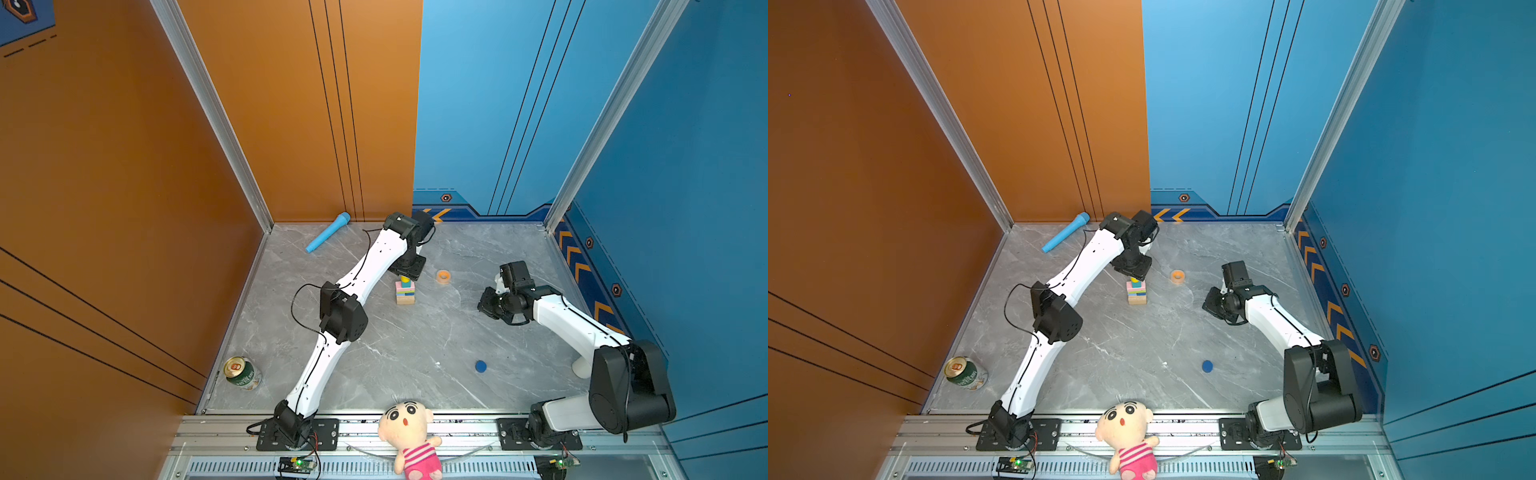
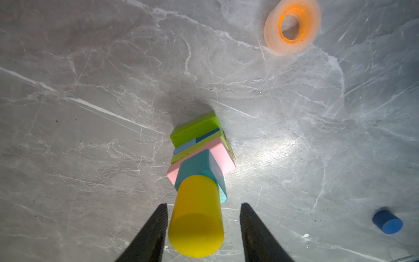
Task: Build the wood block tower
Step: 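Open the left gripper to release the yellow cylinder, then raise the left gripper and swing it toward the blue cylinder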
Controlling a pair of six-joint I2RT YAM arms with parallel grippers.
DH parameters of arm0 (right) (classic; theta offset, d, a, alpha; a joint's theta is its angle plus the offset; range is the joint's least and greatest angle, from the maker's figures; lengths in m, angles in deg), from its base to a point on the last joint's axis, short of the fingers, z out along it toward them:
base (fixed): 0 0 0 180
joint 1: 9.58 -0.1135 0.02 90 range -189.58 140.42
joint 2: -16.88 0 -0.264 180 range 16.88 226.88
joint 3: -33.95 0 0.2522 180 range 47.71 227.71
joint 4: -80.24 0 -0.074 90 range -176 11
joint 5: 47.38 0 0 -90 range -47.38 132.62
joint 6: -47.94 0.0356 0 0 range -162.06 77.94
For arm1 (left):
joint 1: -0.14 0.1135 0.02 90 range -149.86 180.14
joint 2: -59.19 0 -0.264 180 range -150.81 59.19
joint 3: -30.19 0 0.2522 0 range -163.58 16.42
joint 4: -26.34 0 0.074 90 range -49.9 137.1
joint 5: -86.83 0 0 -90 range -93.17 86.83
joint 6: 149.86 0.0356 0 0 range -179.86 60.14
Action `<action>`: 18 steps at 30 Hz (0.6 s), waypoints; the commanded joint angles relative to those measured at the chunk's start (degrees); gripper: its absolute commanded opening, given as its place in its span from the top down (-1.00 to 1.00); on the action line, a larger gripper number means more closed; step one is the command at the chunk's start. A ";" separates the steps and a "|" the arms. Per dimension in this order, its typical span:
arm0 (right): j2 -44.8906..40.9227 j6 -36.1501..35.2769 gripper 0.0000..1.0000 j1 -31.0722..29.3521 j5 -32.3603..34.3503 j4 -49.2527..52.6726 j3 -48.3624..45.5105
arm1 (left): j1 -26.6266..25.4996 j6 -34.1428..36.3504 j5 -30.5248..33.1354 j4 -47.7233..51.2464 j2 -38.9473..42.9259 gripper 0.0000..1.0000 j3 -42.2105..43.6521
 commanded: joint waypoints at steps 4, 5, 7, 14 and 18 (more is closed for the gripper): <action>-0.12 -0.21 0.92 0.15 -0.36 -0.31 -1.04 | 0.40 -0.65 0.02 0.92 0.97 -0.48 -2.08; -0.14 -0.26 0.92 0.17 -0.36 -0.35 -1.16 | 0.49 -0.65 0.17 0.92 1.21 -0.50 -2.18; -0.49 -0.21 0.92 0.21 -0.36 -0.31 -1.19 | 0.58 -0.67 0.66 0.92 1.83 -0.52 -2.17; -2.55 -0.55 0.91 0.68 0.15 0.63 -1.12 | 1.02 -0.82 2.93 0.92 6.66 -0.54 -2.36; -4.73 -1.33 0.91 1.49 0.74 2.22 -0.67 | 0.66 -0.69 4.05 0.92 12.05 -0.53 -2.02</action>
